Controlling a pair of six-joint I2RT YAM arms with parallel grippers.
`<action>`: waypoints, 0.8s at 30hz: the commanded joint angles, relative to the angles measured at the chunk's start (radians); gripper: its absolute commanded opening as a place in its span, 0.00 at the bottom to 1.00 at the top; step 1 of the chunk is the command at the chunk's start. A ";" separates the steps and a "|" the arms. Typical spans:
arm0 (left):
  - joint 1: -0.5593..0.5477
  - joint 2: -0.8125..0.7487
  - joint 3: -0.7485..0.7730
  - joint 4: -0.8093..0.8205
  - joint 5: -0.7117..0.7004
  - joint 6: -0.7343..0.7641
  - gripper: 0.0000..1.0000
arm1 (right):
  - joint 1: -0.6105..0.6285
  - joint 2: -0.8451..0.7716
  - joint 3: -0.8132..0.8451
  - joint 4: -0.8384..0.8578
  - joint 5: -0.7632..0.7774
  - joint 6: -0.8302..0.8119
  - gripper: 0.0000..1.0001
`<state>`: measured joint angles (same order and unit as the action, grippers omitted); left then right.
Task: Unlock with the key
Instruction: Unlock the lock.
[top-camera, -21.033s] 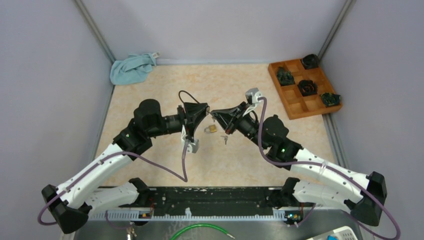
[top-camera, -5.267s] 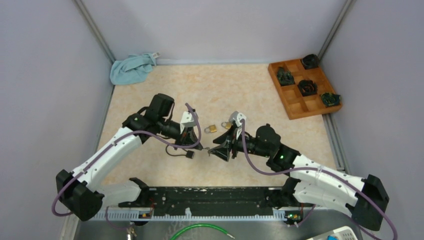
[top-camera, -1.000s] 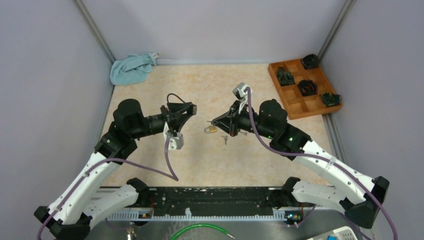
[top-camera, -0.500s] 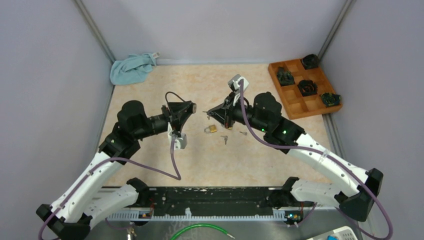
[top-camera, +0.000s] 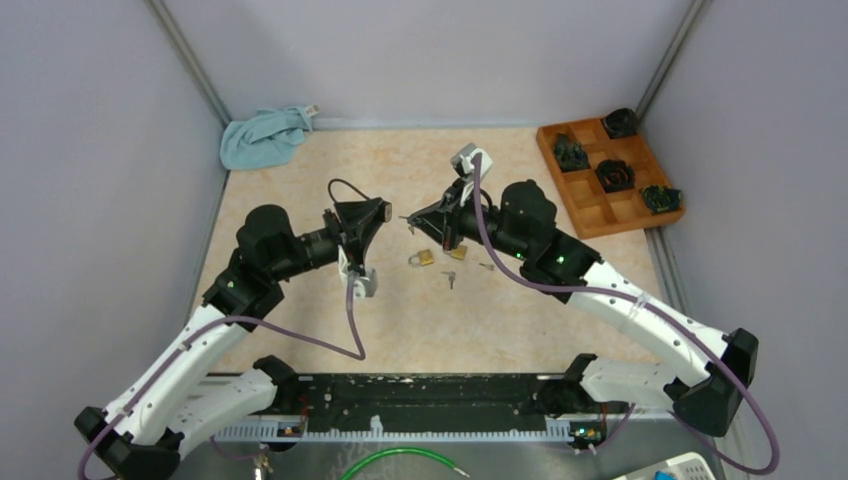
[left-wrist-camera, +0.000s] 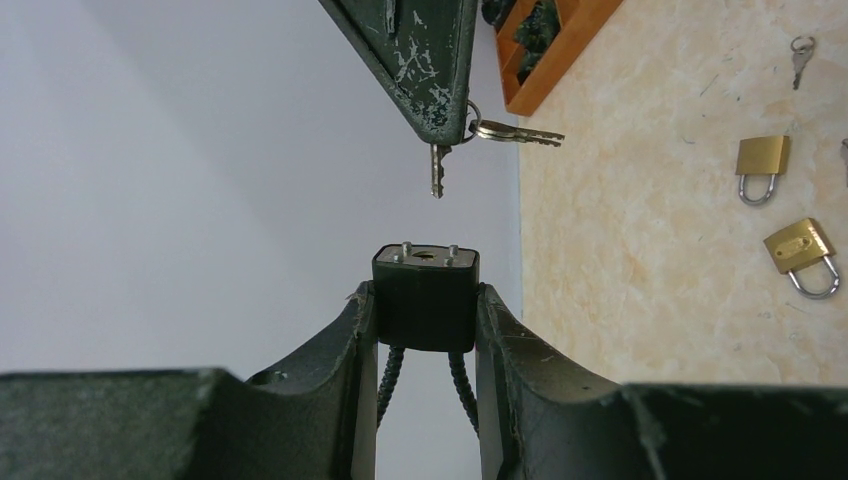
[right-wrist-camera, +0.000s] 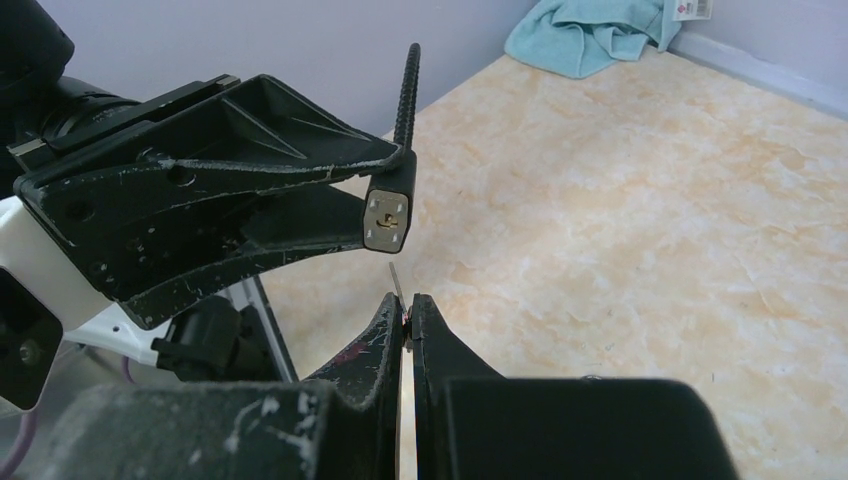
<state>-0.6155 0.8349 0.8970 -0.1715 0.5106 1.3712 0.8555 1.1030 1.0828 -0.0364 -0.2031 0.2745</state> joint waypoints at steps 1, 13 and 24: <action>-0.007 -0.012 -0.007 0.075 -0.028 0.025 0.00 | 0.007 0.013 0.066 0.071 -0.001 0.019 0.00; -0.010 -0.018 -0.019 0.099 -0.041 0.039 0.00 | 0.014 0.039 0.071 0.112 0.002 0.037 0.00; -0.015 -0.016 -0.019 0.108 -0.046 0.040 0.00 | 0.017 0.051 0.077 0.134 0.008 0.042 0.00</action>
<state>-0.6231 0.8349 0.8799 -0.1108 0.4709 1.3930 0.8623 1.1515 1.1019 0.0353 -0.2028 0.3103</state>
